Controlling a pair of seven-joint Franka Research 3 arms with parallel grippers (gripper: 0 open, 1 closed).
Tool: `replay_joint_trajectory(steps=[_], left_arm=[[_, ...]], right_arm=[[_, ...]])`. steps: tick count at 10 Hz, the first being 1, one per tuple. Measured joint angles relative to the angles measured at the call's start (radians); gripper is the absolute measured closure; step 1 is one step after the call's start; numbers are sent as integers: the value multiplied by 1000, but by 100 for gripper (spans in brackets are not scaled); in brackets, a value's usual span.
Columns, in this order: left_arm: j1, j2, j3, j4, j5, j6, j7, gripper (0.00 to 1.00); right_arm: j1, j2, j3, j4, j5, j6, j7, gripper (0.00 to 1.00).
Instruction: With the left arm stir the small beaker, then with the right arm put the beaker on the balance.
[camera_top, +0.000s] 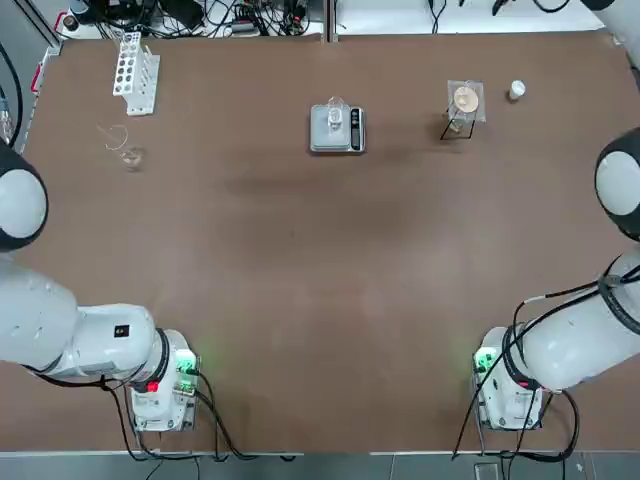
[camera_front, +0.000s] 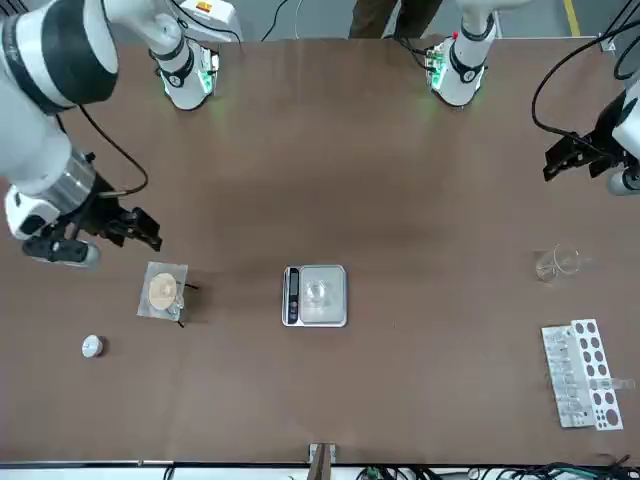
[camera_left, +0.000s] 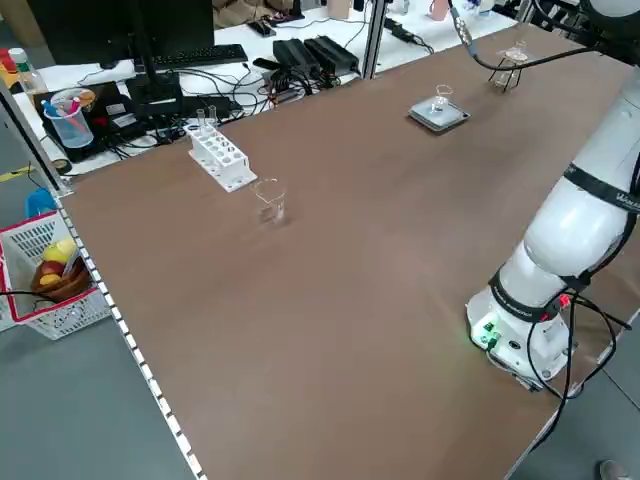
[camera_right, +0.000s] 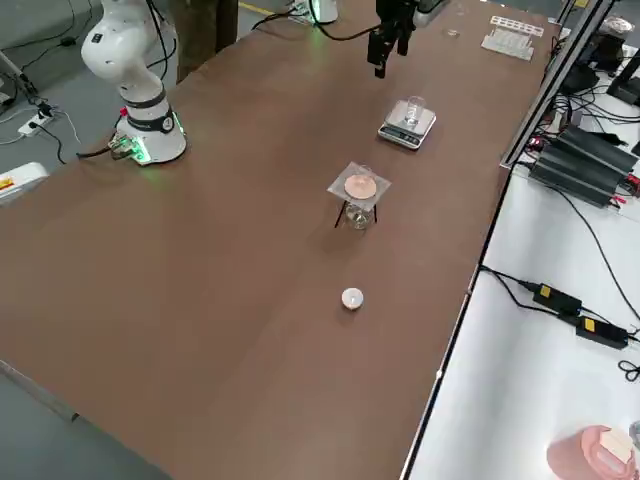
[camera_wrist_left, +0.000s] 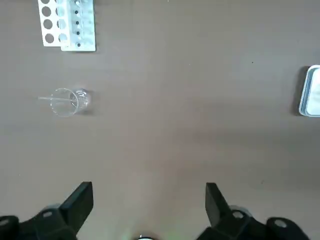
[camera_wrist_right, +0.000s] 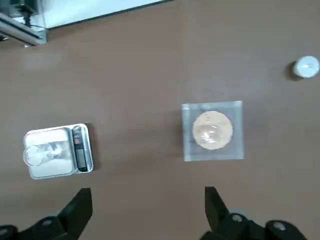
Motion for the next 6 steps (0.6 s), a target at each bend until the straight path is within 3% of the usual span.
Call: replay_joint_trajectory(steps=[6], left_arm=[[1, 0, -15, 4, 0, 0, 0, 1]], right_arm=[[-98, -15, -11, 96, -51, -158, -2, 0]])
